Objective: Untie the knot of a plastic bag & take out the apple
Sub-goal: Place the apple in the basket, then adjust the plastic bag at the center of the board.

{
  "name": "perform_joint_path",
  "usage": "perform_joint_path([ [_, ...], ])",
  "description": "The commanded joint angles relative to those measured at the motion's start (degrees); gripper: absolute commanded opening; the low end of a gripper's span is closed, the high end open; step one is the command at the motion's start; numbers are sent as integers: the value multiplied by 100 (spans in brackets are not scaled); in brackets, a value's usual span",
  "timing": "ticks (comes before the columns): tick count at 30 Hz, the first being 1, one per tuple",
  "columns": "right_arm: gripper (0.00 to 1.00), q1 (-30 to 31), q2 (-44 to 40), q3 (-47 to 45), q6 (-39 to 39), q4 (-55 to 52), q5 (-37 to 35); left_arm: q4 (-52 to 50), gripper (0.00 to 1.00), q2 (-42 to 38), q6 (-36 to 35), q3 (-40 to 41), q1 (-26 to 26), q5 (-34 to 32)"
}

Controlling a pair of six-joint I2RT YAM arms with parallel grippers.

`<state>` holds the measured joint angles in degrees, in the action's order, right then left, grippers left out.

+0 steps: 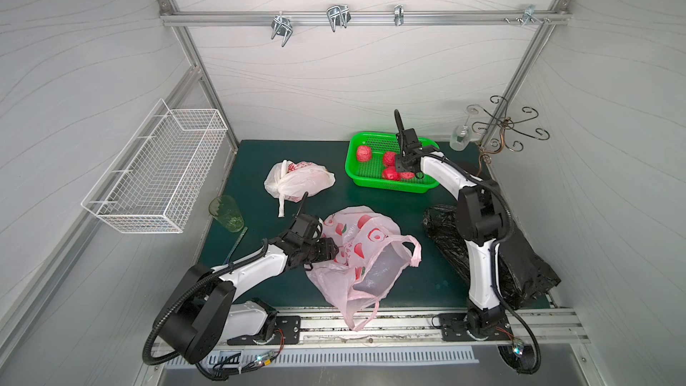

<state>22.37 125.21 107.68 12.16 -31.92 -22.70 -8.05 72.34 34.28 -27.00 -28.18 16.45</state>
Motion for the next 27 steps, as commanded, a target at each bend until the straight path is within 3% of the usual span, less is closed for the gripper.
perform_joint_path([
  [1,24,-89,-5,306,-99,-176,-350,23,68,-72,35,79,-27,47],
  [4,47,-214,88,376,-207,-161,-179,20,68,-100,17,90,-26,25],
  [7,95,-292,86,394,-305,-172,1,84,68,-61,43,108,-29,25],
  [8,99,-293,-3,356,-322,-170,67,112,67,-26,45,108,-29,24],
  [12,99,-153,-801,-355,-261,166,244,179,62,134,45,4,-46,77],
  [15,99,158,-1854,-1065,-162,282,257,233,56,283,59,-123,-162,30],
  [18,99,646,-3027,-1743,-170,322,113,379,33,594,78,-312,-376,-9],
  [20,99,1011,-3859,-2217,-193,312,-1,470,6,898,79,-494,-500,13],
  [21,99,1151,-4214,-2396,-205,276,-42,514,0,1016,71,-567,-528,58],
  [27,99,1964,-6256,-3038,-1,-535,-179,87,0,980,-84,-1140,-755,-108],
])
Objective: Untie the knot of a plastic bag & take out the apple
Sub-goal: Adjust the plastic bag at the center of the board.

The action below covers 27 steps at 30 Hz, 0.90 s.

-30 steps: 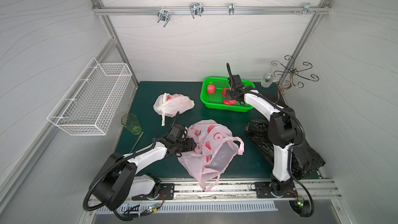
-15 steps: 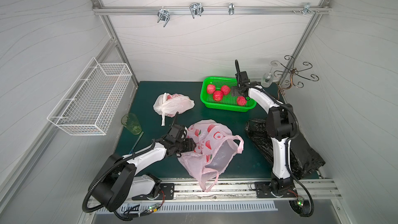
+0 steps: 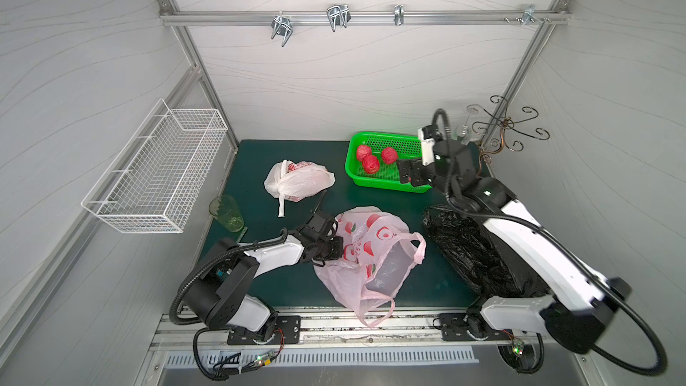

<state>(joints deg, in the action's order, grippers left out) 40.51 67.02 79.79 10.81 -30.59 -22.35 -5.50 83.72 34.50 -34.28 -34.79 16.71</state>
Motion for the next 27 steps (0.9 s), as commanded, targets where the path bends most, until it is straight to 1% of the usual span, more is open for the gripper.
perform_joint_path([
  [1,99,295,-750,-297,167,-885,-198,-366,0,-293,-184,-539,-121,-215],
  [3,99,560,-1222,-389,256,-1335,-268,-670,0,-532,-318,-831,-125,-298],
  [6,98,892,-1751,-542,523,-2132,-293,-1200,0,-759,-489,-1385,-117,-238],
  [8,98,1095,-2087,-711,688,-2575,-260,-1386,0,-836,-493,-1720,-125,-68],
  [10,99,1190,-2279,-848,856,-2945,-61,-1441,0,-850,-425,-1889,-136,132],
  [12,99,1237,-2401,-1021,936,-3138,423,-1632,0,-828,-377,-1971,-175,179],
  [13,99,1248,-2404,-1130,921,-3158,873,-1754,0,-864,-395,-1949,-195,129],
  [14,99,1276,-2356,-1252,906,-3130,1371,-1878,0,-948,-409,-1891,-216,-36],
  [16,99,1398,-2149,-1529,882,-2957,2114,-2053,0,-1220,-429,-1684,-184,-486],
  [17,99,1543,-2020,-1665,903,-2832,2235,-2129,0,-1371,-452,-1599,-78,-678],
  [18,99,1741,-1917,-1761,900,-2697,2168,-2116,0,-1494,-454,-1524,122,-637],
  [20,99,2111,-1672,-1919,848,-2260,1951,-1996,0,-1659,-387,-1400,898,-86],
  [22,99,2211,-1259,-1881,746,-1865,2170,-1966,0,-1724,-364,-1460,1623,333],
  [23,99,2251,-954,-1791,716,-1695,2294,-2002,8,-1755,-402,-1571,1889,375],
  [24,99,2320,-687,-1712,671,-1509,2402,-2039,24,-1762,-449,-1693,2056,377],
  [25,99,2385,-366,-1636,597,-1272,2484,-2091,43,-1763,-491,-1854,2218,344],
  [26,99,2406,-42,-1594,566,-1054,2494,-2109,56,-1715,-528,-2028,2397,332],
  [27,99,2388,230,-1589,530,-756,2520,-2122,62,-1647,-553,-2176,2555,333],
])
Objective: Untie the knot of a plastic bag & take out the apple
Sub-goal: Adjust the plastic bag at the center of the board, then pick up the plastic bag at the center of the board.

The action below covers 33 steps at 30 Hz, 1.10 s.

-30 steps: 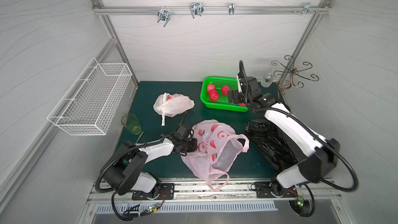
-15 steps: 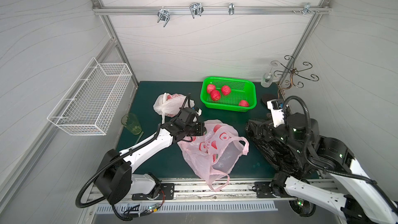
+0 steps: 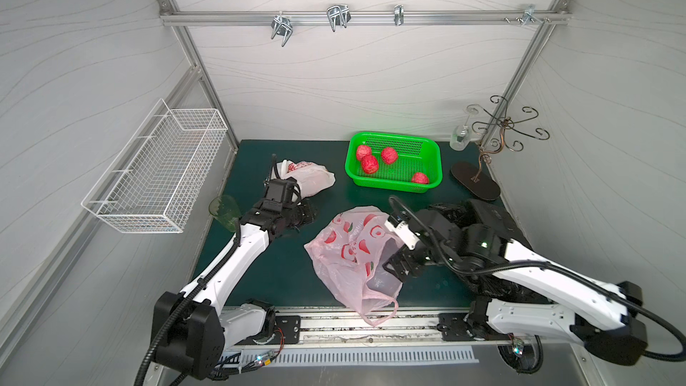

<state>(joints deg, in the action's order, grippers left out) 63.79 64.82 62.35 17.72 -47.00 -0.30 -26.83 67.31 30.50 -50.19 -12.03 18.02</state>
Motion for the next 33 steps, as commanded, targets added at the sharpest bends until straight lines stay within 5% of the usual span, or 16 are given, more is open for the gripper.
perform_joint_path([
  [1,99,-8,776,145,-190,1208,287,4,66,101,-185,-764,465,179],
  [9,99,-842,3542,911,-318,2039,122,-224,66,1853,-717,-2326,1124,-398],
  [13,99,-1209,4093,846,-40,1871,-202,-674,66,2947,-1023,-3295,1128,-588],
  [21,99,-1305,1144,-1199,511,1174,-1333,-1244,66,3802,-1615,-3935,1133,-1162],
  [27,99,-1350,-1800,-972,609,-652,-2293,-1371,64,4146,-1642,-4005,1112,-953],
  [29,99,-1346,-2092,-447,513,-1201,-2483,-1360,56,4203,-1657,-3998,1044,-932],
  [33,99,-1261,-1960,479,319,-1923,-2740,-1366,18,4297,-1811,-4016,721,-1161],
])
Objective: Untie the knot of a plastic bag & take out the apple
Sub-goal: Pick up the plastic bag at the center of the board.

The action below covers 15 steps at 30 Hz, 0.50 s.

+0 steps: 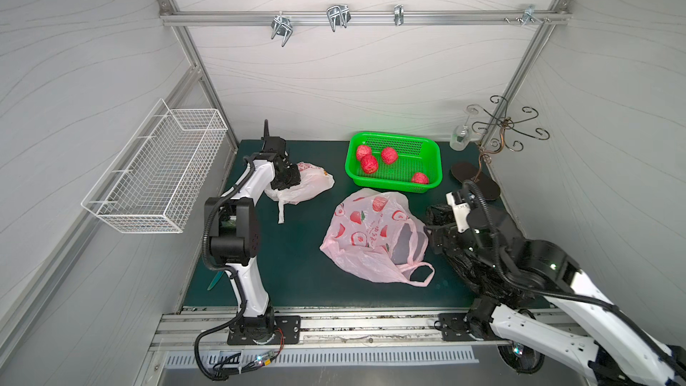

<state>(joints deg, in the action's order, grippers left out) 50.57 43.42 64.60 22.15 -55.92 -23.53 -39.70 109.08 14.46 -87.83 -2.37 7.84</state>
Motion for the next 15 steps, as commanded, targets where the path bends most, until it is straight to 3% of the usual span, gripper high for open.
perform_joint_path([
  [1,99,84,170,334,-176,-1031,-449,-88,8,142,-249,-282,-340,-261],
  [2,99,86,154,377,-215,-998,-460,-134,0,162,-310,-317,-413,-355],
  [8,99,102,295,491,-438,-820,-347,-578,0,-85,-698,-560,-846,-1018],
  [15,99,278,544,456,-727,-663,-189,-1037,0,-1601,-980,-585,-1777,-2091],
])
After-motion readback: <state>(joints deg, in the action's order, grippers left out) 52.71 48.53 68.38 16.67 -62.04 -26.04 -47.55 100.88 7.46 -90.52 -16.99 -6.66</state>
